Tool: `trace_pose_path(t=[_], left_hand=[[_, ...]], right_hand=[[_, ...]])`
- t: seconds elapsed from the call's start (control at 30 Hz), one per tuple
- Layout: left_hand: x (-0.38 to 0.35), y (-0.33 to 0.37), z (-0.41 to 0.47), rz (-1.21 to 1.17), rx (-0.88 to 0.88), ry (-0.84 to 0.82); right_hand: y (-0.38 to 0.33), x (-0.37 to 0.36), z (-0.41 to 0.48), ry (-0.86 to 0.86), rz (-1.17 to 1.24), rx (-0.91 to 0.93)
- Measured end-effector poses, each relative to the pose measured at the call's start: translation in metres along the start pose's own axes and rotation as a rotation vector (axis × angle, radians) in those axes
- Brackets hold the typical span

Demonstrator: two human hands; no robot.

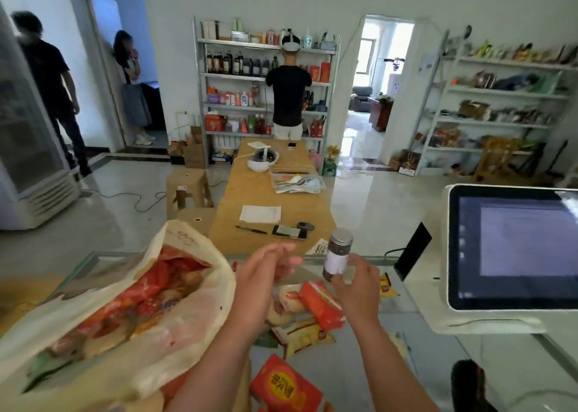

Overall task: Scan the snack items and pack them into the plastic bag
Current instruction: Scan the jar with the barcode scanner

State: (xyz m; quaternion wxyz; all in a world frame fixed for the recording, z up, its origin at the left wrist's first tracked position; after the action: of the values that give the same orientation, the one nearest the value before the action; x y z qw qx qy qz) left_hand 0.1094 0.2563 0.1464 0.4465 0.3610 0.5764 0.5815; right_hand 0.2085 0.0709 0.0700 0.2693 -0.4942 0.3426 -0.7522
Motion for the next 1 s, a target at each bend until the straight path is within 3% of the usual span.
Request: trace_pose_path(t=[0.27,0.43,0.77,1.0], left_hand=[[-0.002,-0.021,-0.005,0.029,0.199,0.223],[0.005,-0.029,-0.012,0.114,0.229,0.265],[0.001,-0.018,-0.008,0.138,0.185,0.189],[0.007,-0.02,-0.014,0.109,0.153,0.058]], right_hand=[[0.027,-0.027,0.093,-0.175,-0.102,-0.016],[0.03,-0.046,0.118,-0.251,-0.1,0.036],[0.023,-0.03,0.081,-0.11,-0.07,0.122],[-0.016,0.032,0.04,0.063,0.006,0.148]])
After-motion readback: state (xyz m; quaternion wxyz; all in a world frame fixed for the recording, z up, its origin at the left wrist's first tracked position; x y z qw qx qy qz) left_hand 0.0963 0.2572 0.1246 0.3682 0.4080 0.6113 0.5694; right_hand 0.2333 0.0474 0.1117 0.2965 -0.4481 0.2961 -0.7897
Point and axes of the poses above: each hand's wrist, its own z-axis towards the middle knuckle, its own x-axis out of the back of the hand, y = z × x, the point moved 6 cm from there along z, towards the middle knuckle, and after that the axes turned 2 degrees about y, right-handed, at the moved point
